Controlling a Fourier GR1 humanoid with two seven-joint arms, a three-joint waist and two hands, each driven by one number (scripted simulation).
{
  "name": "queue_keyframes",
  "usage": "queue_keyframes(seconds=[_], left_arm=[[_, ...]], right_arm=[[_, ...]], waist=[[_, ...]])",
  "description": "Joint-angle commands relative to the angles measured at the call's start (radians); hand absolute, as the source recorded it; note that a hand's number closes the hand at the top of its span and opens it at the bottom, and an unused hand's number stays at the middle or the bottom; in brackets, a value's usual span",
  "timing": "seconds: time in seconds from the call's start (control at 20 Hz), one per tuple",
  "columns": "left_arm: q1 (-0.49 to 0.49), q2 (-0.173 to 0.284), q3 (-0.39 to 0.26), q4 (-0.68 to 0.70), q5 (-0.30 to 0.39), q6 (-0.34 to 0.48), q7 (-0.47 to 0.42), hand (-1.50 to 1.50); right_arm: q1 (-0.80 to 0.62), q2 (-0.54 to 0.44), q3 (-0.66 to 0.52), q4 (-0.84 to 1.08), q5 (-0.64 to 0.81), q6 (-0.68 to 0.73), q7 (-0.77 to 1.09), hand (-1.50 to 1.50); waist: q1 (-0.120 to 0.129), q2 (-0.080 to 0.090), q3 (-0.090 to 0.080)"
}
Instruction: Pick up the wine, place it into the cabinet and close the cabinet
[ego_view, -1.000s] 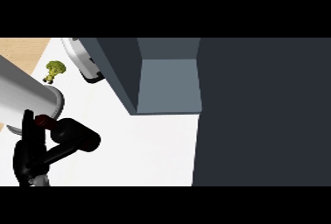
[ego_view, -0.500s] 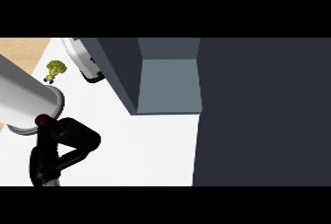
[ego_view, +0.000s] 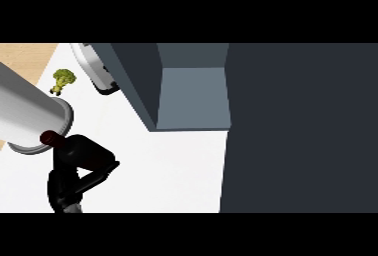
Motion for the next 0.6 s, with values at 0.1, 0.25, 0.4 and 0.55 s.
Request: queue_keyframes(seconds=[0.1, 0.25, 0.4, 0.55], left_arm=[[-0.052, -0.014, 0.046, 0.071, 0.103, -0.031, -0.072, -1.5], [-0.061, -0.009, 0.1, 0.123, 0.161, -0.098, -0.132, -1.5], [-0.069, -0.014, 0.034, 0.132, 0.184, -0.079, -0.136, -1.5], [-0.178, 0.014, 0.095, 0.241, 0.198, -0.105, -0.144, -1.5]], right_arm=[[0.078, -0.017, -0.013, -0.242, -0.077, -0.002, 0.081, -1.5], [0.085, -0.014, 0.015, -0.248, -0.066, 0.0, 0.077, -1.5], [0.114, -0.012, -0.01, -0.253, -0.098, 0.002, 0.059, -1.5], [0.042, -0.011, -0.051, -0.19, -0.109, 0.005, 0.069, -1.5]], waist=[[0.0, -0.001, 0.0], [-0.001, -0.001, 0.0], [-0.003, -0.002, 0.001], [0.002, 0.003, 0.0]])
